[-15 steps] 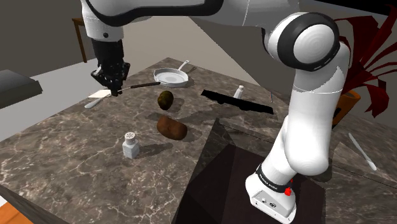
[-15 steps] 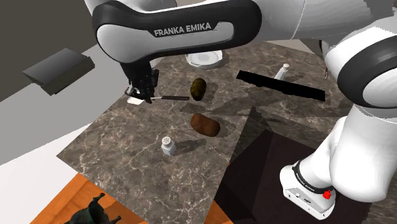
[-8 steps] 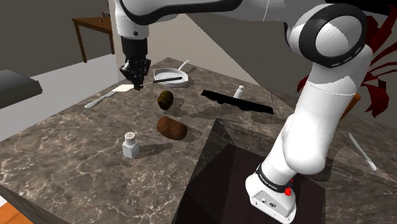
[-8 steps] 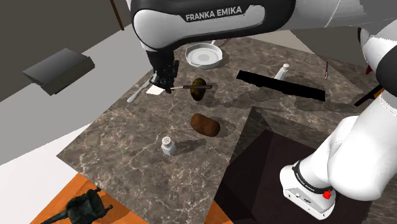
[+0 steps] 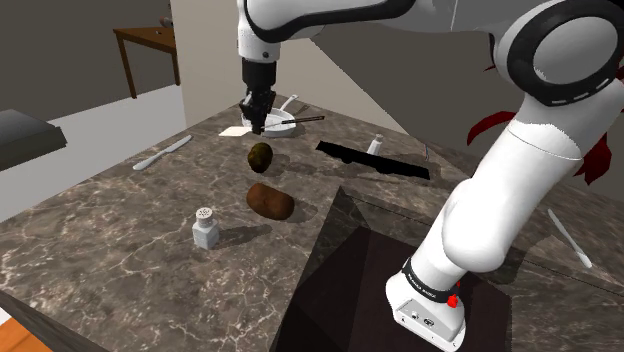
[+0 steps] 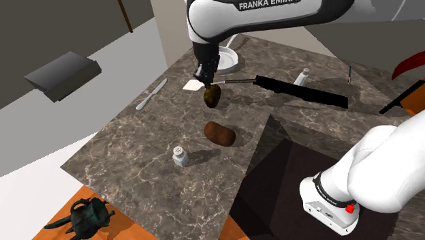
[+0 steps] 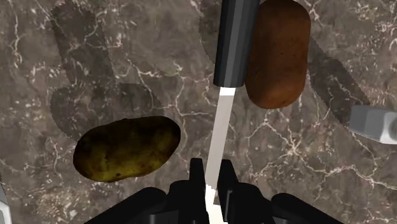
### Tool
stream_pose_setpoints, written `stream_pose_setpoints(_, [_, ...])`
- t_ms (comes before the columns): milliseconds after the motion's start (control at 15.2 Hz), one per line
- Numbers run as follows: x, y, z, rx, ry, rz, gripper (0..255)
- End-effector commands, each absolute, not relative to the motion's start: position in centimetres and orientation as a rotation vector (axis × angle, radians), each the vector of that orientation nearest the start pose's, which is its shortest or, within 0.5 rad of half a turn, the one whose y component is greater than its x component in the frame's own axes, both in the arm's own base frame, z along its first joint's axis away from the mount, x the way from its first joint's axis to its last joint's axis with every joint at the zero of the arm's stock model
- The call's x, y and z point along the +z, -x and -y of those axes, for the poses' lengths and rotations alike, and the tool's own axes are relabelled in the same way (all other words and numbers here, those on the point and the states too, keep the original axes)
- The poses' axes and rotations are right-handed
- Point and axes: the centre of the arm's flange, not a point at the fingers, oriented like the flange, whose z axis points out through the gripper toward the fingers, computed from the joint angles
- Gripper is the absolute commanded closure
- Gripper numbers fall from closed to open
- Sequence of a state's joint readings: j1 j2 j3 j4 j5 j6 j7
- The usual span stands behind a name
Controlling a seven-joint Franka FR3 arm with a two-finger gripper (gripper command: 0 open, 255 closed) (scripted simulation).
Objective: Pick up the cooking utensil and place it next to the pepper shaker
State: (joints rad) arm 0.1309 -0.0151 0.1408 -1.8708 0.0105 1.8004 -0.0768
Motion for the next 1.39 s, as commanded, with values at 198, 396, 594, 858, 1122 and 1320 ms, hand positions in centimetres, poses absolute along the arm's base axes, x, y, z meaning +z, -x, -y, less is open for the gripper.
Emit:
stream_pose_setpoints(198, [51.0, -52.4, -8.4, 0.088, 3.09, 0.542, 255])
stream_pose_setpoints(396, [51.0, -51.8, -4.5, 0.088, 3.09, 0.542, 255])
stream_pose_setpoints(594, [51.0, -51.2, -0.6, 0.088, 3.09, 0.542, 255])
stream_pose_setpoints(858, [51.0, -50.4, 4.6, 0.088, 3.09, 0.542, 255])
stream_pose_setpoints(1122, [51.0, -49.7, 9.9, 0.088, 3.09, 0.542, 255])
stream_pose_setpoints(1320, [51.0, -49.1, 13.8, 0.088, 3.09, 0.542, 255])
